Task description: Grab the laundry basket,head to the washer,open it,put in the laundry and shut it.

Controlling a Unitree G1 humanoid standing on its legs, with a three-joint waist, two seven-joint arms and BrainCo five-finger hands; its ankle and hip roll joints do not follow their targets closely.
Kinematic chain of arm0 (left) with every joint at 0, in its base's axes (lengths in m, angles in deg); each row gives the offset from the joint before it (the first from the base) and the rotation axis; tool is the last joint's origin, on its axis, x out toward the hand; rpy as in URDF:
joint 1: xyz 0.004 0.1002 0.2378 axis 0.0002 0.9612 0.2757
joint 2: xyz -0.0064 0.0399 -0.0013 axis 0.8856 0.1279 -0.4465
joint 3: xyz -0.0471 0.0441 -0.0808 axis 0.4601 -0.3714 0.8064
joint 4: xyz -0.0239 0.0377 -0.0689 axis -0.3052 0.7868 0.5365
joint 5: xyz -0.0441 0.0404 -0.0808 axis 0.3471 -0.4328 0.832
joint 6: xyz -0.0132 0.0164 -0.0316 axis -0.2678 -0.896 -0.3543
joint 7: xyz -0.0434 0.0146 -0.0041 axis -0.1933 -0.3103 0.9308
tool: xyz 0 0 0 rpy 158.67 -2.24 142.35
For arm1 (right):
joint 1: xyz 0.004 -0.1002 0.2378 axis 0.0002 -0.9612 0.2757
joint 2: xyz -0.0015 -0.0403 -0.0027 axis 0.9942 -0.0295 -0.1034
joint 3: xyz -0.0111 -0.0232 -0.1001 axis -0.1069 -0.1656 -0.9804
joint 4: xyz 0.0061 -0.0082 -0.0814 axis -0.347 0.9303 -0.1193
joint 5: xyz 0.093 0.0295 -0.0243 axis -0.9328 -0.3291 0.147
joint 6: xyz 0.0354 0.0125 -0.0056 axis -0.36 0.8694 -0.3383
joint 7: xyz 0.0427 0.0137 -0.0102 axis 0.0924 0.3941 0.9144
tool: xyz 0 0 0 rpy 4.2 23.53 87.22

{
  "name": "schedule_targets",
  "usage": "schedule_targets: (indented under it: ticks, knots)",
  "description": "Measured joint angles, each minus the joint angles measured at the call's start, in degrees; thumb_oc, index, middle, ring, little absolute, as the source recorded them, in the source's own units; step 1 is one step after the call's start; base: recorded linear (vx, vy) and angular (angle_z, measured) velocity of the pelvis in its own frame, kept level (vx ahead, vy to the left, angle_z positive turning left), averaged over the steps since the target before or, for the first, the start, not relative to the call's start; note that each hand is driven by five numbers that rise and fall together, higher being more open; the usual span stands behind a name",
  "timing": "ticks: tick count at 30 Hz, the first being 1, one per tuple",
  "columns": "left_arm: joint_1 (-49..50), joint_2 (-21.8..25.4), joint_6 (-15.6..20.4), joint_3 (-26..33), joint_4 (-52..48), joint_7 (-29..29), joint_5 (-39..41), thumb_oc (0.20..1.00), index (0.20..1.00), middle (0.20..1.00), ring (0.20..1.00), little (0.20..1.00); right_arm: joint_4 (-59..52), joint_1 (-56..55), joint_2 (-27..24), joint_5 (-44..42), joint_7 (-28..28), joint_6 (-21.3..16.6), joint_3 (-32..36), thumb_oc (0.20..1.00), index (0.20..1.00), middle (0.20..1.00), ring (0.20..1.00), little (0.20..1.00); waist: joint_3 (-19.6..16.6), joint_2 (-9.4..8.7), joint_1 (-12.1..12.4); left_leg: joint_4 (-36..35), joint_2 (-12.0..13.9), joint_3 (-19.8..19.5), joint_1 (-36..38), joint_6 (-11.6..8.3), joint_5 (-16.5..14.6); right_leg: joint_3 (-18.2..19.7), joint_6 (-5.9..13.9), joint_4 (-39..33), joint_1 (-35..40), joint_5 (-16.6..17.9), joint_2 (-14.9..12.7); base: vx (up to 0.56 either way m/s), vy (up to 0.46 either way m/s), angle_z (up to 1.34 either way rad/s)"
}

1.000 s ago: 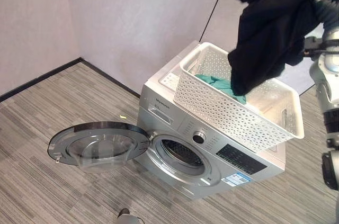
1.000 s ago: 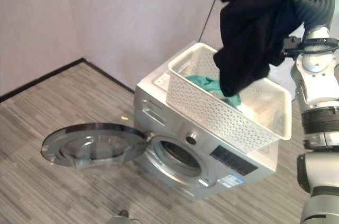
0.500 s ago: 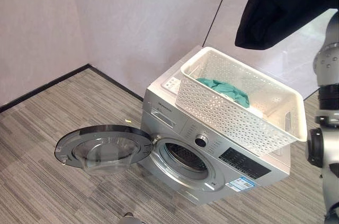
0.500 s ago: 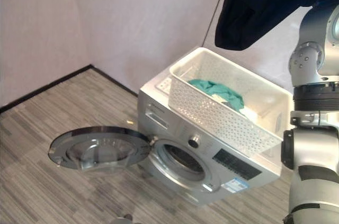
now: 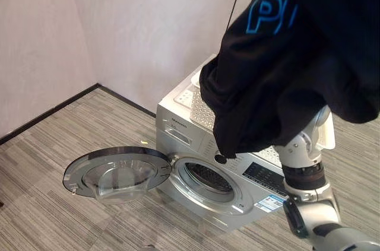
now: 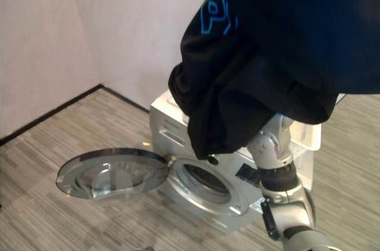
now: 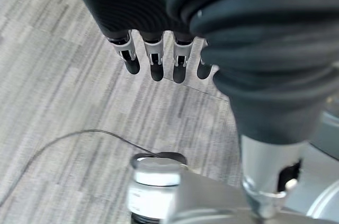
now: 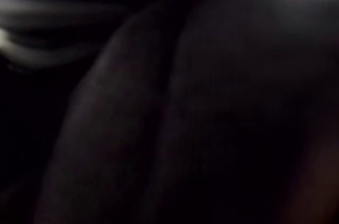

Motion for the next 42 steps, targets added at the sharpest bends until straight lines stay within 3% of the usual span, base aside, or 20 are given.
schedule_targets:
  ticks: [7, 10, 17, 20, 25, 29, 31, 33, 34, 37, 42]
  knots:
    - [1.5, 0.6, -0.4, 2.4, 0.2, 0.2, -2.5, 1.0, 1.0, 1.0, 1.0, 1.0, -3.7, -15.3, 1.1, -2.2, 8.0, 5.2, -11.0, 0.2, 0.2, 0.2, 0.2, 0.2, 0.6, -0.33, 0.0, 0.3, -0.1, -0.4, -0.4, -0.05, -0.2, 0.2, 0.16, 0.7, -0.3, -1.1, -0.1, -0.02, -0.013, 0.04]
    - [0.9, 0.5, -0.3, 2.6, -0.1, 0.4, -4.1, 1.0, 1.0, 1.0, 1.0, 1.0, -4.1, -18.4, -0.1, -3.5, 11.6, 6.3, -12.2, 0.2, 0.2, 0.2, 0.2, 0.2, 1.7, -0.1, -0.1, 1.8, -0.1, -0.8, -2.1, 0.13, -0.3, 0.4, 0.07, 3.4, -2.3, -2.4, -0.1, -0.06, -0.018, 0.08]
    - [-2.2, 0.3, 0.2, 2.6, -1.3, -0.1, -4.1, 1.0, 1.0, 1.0, 1.0, 1.0, 1.6, -28.5, -0.8, -9.3, 15.5, 9.6, -19.6, 0.2, 0.2, 0.2, 0.2, 0.2, 9.8, 1.85, -0.4, 7.8, -0.3, -1.9, -6.1, 0.1, -1.4, 0.7, -0.03, 10.5, -6.8, -5.0, -0.5, -0.07, 0.009, 0.07]
    - [-3.0, -0.3, 0.3, 2.8, -1.2, -0.7, -4.0, 1.0, 1.0, 1.0, 1.0, 1.0, 4.5, -30.4, -0.8, -12.0, 16.1, 10.2, -20.2, 0.2, 0.2, 0.2, 0.2, 0.2, 12.9, 3.86, -0.8, 10.9, -0.4, -1.5, -7.6, 0.42, -2.7, 1.3, 0.12, 14.7, -8.7, -6.4, -1.2, -0.07, 0.034, -0.08]
    - [-3.4, 0.1, 0.4, 3.3, -0.8, -2.7, -3.7, 1.0, 1.0, 1.0, 1.0, 1.0, 9.0, -32.1, -0.5, -14.3, 16.0, 10.0, -20.2, 0.2, 0.2, 0.2, 0.2, 0.2, 16.2, 5.25, -2.0, 17.5, -0.4, -0.5, -13.4, 0.77, -4.6, 3.6, -0.06, 24.3, -16.4, -9.6, -2.2, -0.13, 0.04, -0.11]
    - [-6.2, 0.0, 1.1, -0.2, -2.5, -3.9, -3.5, 1.0, 1.0, 1.0, 1.0, 1.0, 14.6, -29.1, -0.1, -14.3, 15.6, 10.1, -20.2, 0.2, 0.2, 0.2, 0.2, 0.2, 20.0, 5.05, -2.8, 23.6, -0.7, -0.7, -20.5, 1.14, -6.0, 4.3, -0.41, 31.9, -24.3, -11.6, -3.2, -0.09, 0.034, 0.01]
    - [-7.7, 0.0, 2.0, -3.0, -3.5, -4.1, -3.5, 1.0, 1.0, 1.0, 1.0, 1.0, 18.4, -28.3, 0.0, -14.3, 14.4, 10.2, -20.0, 0.2, 0.2, 0.2, 0.2, 0.2, 24.0, 5.39, -2.9, 27.8, -1.2, -0.9, -24.6, 1.36, -7.0, 5.2, -0.52, 37.6, -28.9, -13.2, -4.3, -0.06, 0.05, 0.05]
    - [-7.6, -0.3, 2.4, -5.4, -3.7, -5.0, -3.5, 1.0, 1.0, 1.0, 1.0, 1.0, 22.4, -27.3, 1.2, -13.9, 13.3, 9.4, -18.9, 0.2, 0.2, 0.2, 0.2, 0.2, 25.6, 5.86, -3.0, 33.9, -1.9, -0.9, -29.6, 1.53, -9.1, 7.2, -1.05, 44.5, -34.4, -16.2, -4.3, -0.06, 0.071, 0.08]
    - [-8.4, -0.6, 2.5, -7.6, -5.2, -5.2, -3.3, 1.0, 1.0, 1.0, 1.0, 1.0, 26.2, -24.6, 2.3, -13.7, 11.8, 8.9, -16.1, 0.2, 0.2, 0.2, 0.2, 0.2, 27.0, 6.8, -2.8, 39.2, -2.2, -1.1, -35.6, 1.64, -10.1, 8.7, -1.22, 50.3, -40.5, -18.2, -4.1, -0.08, 0.073, 0.13]
    - [-8.8, -0.7, 2.5, -8.8, -7.0, -5.4, -3.3, 1.0, 1.0, 1.0, 1.0, 1.0, 30.1, -20.6, 3.1, -13.4, 9.3, 8.7, -13.5, 0.2, 0.2, 0.2, 0.2, 0.2, 29.7, 7.65, -2.7, 43.3, -2.4, -1.2, -40.3, 1.42, -10.8, 9.2, -1.61, 54.6, -45.2, -18.9, -4.5, -0.02, 0.067, 0.03]
    - [-7.9, -0.9, 2.6, -8.7, -6.9, -5.5, -1.1, 1.0, 1.0, 1.0, 1.0, 1.0, 35.2, -15.7, 6.6, -12.7, 5.1, 6.7, -10.6, 0.2, 0.2, 0.2, 0.2, 0.2, 30.0, 8.53, -2.4, 45.1, -2.2, -0.3, -43.1, 1.49, -11.2, 10.4, -1.55, 56.9, -49.0, -19.2, -4.1, 0.04, 0.046, -0.11]
